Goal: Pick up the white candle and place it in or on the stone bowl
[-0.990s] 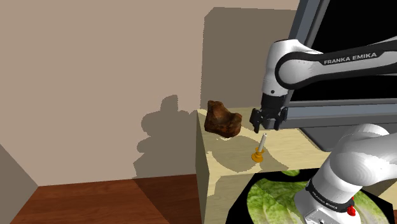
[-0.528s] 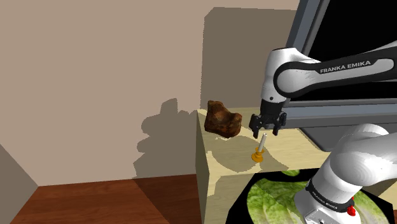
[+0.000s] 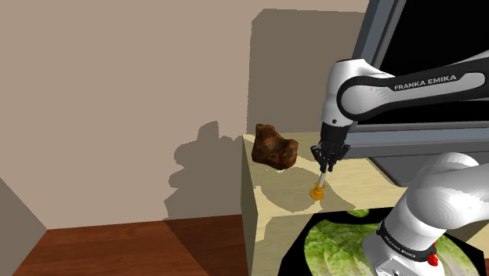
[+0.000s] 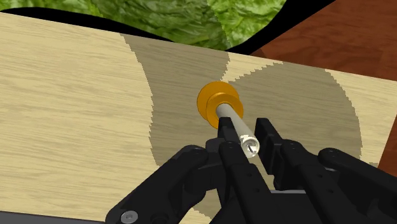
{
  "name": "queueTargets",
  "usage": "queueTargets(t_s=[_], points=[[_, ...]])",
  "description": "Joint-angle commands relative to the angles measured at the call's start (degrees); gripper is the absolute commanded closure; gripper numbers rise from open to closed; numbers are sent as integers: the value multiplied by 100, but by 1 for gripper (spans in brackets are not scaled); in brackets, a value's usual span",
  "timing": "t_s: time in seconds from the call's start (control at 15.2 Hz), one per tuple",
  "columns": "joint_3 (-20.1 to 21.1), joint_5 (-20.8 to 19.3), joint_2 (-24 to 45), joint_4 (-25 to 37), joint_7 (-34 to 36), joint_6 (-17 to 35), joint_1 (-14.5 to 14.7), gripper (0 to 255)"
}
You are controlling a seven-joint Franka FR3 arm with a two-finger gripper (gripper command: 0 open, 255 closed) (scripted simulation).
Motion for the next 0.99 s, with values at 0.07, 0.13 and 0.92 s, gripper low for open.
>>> queueTargets(t_s=[0.07, 0.13, 0.92], points=[[0, 0, 0, 0, 0, 0, 0, 255], [0, 0, 0, -1, 0, 0, 0, 255], [-70, -86, -234, 575, 64, -807, -29, 255]])
